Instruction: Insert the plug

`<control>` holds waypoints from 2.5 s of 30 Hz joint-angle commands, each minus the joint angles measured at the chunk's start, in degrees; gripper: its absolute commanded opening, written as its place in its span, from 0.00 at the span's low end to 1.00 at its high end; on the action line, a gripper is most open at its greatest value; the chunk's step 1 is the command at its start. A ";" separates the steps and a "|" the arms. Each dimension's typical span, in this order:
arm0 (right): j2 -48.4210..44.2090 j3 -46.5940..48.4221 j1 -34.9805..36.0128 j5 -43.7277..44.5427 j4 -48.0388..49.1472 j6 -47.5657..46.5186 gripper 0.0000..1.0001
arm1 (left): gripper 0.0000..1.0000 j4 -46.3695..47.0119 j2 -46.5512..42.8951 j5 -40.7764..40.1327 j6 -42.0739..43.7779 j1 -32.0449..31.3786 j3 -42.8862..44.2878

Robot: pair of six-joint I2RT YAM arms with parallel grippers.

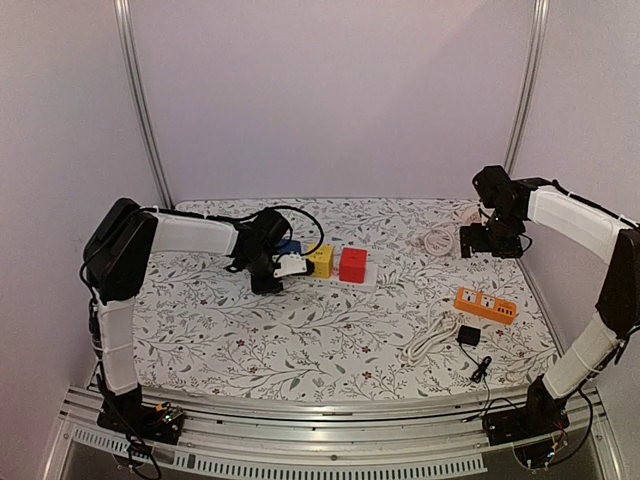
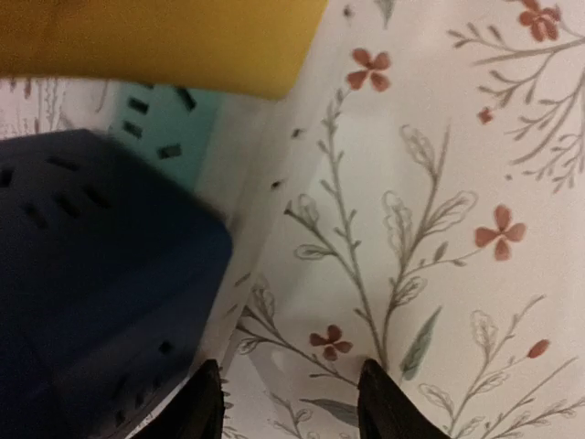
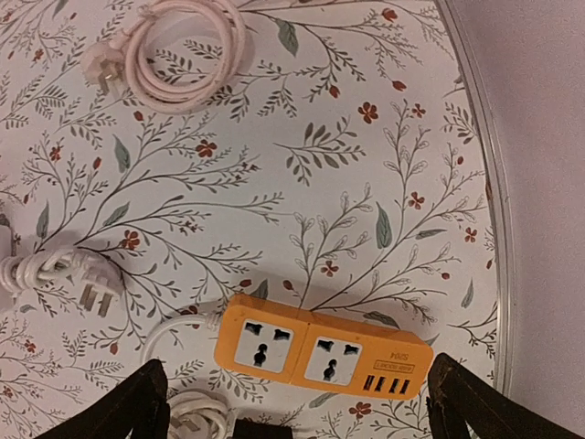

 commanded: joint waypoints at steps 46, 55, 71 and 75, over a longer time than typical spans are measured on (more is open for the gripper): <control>21.70 -0.76 -6.45 -12.50 -8.26 -69.28 0.76 | 0.65 -11.36 -19.14 5.49 -8.45 0.67 -12.51; 16.12 3.80 -4.48 -4.65 -7.86 -71.01 0.17 | 0.66 -12.32 -18.66 4.19 -8.53 0.97 -13.41; 9.11 26.30 34.44 7.37 -8.75 -65.34 0.00 | 0.67 -11.88 -22.88 8.20 -8.21 6.16 -15.43; 19.81 43.96 44.38 6.65 -12.47 -58.05 0.00 | 0.68 -11.34 -26.22 8.23 -7.27 10.15 -16.40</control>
